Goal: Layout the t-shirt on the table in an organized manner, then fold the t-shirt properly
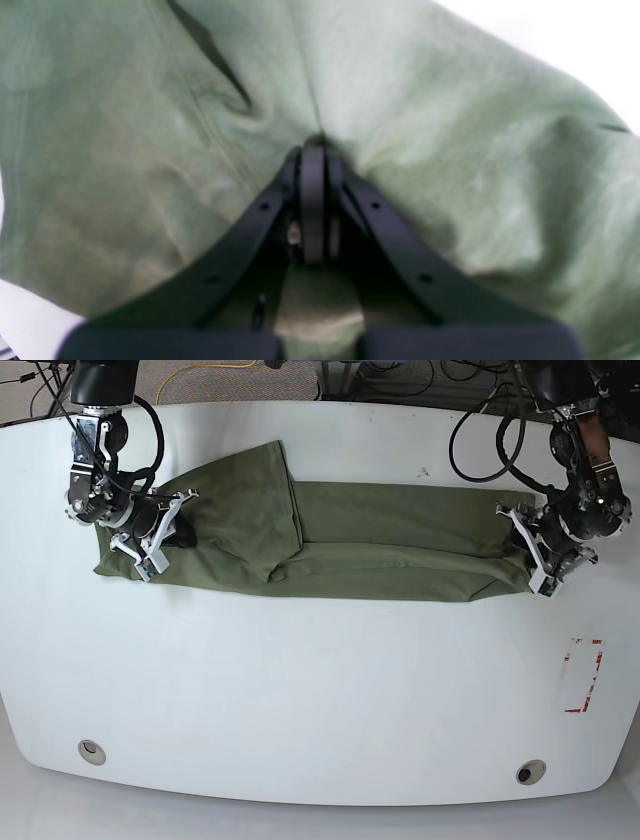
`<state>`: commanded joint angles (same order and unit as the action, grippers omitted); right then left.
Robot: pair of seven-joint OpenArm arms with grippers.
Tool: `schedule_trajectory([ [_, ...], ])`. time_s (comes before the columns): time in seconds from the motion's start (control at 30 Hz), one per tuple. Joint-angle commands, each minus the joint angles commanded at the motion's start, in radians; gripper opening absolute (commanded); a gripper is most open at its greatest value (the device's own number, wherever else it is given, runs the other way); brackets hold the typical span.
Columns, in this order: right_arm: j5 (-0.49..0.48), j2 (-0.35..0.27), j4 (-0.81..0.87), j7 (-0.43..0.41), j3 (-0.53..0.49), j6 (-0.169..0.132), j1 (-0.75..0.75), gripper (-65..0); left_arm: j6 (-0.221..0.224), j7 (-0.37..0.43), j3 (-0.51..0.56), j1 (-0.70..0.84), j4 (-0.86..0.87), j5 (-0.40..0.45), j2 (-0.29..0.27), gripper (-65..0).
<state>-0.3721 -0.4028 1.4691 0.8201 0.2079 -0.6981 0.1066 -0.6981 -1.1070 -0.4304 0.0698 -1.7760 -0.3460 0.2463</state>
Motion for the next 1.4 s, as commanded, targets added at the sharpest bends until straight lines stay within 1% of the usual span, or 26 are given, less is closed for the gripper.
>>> schedule_trajectory([
  [0.17,-0.006,0.002,0.000,0.002,-0.002,0.000,0.005,-64.8,0.000,-0.060,-0.071,-0.037,-0.035,0.000,-0.006,-31.8],
  [0.27,-0.009,0.003,0.000,0.002,-0.002,0.000,0.006,-64.8,0.000,-0.072,-0.115,-0.072,-0.014,0.003,-0.012,-30.8],
  [0.43,-0.009,0.003,0.000,0.002,-0.002,0.000,0.008,-64.8,0.000,-0.069,-0.152,-0.110,0.077,0.003,-0.014,-30.0],
  [0.7,-0.011,0.003,0.000,0.002,-0.002,0.000,0.009,-64.8,0.000,-0.066,-0.150,-0.161,0.175,0.002,-0.015,-30.3],
  [0.83,-0.011,0.020,0.002,0.002,-0.002,0.000,0.009,-64.8,0.000,-0.066,-0.138,-0.181,0.213,0.002,-0.020,-30.3],
  [1.03,-0.009,0.029,0.035,0.009,-0.002,0.000,0.023,-64.8,0.000,-0.064,-0.126,-0.206,0.262,0.002,-0.021,-30.3],
  [1.2,-0.011,0.032,0.035,0.023,-0.002,0.000,0.021,-64.8,0.000,-0.064,-0.126,-0.215,0.278,0.002,-0.044,-30.3],
  [1.27,-0.009,0.051,0.035,0.025,-0.002,0.000,0.021,-64.8,0.000,-0.064,-0.126,-0.215,0.279,0.002,-0.046,-30.3],
  [1.4,-0.005,0.057,0.035,0.026,-0.002,0.000,0.021,-64.8,0.000,-0.064,-0.107,-0.215,0.279,0.002,-0.060,-30.4],
])
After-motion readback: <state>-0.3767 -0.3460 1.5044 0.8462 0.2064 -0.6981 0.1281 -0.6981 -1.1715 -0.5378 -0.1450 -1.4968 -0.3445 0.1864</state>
